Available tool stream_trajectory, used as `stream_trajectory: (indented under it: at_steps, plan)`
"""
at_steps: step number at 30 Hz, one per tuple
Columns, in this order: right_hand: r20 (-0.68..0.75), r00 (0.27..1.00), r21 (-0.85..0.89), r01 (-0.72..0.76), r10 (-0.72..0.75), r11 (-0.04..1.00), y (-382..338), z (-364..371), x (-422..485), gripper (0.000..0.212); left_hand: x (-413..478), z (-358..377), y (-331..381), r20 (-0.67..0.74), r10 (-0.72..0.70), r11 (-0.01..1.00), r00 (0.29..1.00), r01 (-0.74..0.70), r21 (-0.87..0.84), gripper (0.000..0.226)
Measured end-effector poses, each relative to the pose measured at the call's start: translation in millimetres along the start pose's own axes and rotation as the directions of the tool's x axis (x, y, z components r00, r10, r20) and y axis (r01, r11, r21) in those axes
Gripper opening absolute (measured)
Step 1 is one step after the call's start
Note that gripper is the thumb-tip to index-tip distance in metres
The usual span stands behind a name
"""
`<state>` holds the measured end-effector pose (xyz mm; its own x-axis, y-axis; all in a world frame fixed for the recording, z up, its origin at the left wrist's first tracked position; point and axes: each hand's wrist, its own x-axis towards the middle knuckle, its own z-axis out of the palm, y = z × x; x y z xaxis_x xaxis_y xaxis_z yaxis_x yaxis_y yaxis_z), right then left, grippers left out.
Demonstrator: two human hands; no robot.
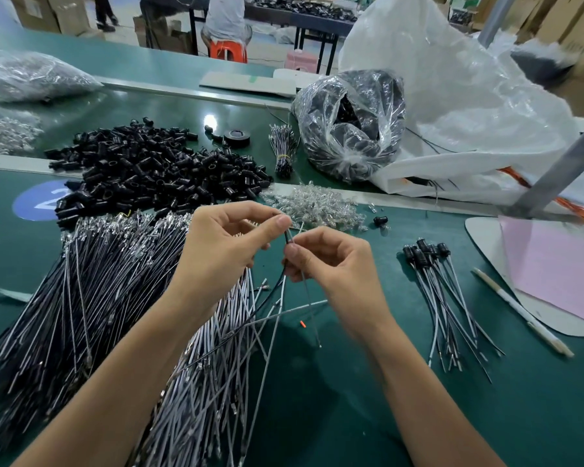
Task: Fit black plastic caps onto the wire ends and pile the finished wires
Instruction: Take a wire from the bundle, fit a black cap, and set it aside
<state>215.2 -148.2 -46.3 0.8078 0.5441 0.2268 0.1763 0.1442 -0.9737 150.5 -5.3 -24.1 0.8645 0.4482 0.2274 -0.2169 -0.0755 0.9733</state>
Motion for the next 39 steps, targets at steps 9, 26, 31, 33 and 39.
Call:
stream_trajectory:
  at_steps: [9, 26, 31, 33, 39]
  plan:
    - [0.074, 0.997, 0.410, -0.025, -0.006, 0.912, -18.5, 2.1, -2.4, 0.007, 5.1, 11.2, 33.8, 0.083, 0.196, 0.976, 0.977, -0.203, 0.082, 0.011]
    - [-0.228, 0.972, 0.807, 0.158, 0.054, 0.569, -25.7, -31.9, 10.5, 0.015, -24.9, 0.4, -24.6, 0.376, -0.269, 0.652, 0.887, -0.120, 0.749, 0.028]
    - [-0.261, 0.965, 0.605, 0.136, 0.034, 0.784, -29.9, -62.6, 11.9, 0.016, -16.6, -2.8, -24.3, 0.326, -0.238, 0.539, 0.915, -0.155, 0.828, 0.031]
    - [-0.260, 0.964, 0.385, 0.051, 0.055, 0.921, -26.4, -69.4, 11.2, 0.011, -7.4, -2.8, -19.3, 0.341, -0.230, 0.546, 0.911, -0.170, 0.821, 0.022]
    - [-0.353, 0.934, -0.216, -0.024, -0.055, 0.976, -7.3, -64.6, 13.5, 0.011, 63.6, -10.6, -19.5, 0.183, 0.017, 0.228, 0.983, -0.182, 0.957, 0.027]
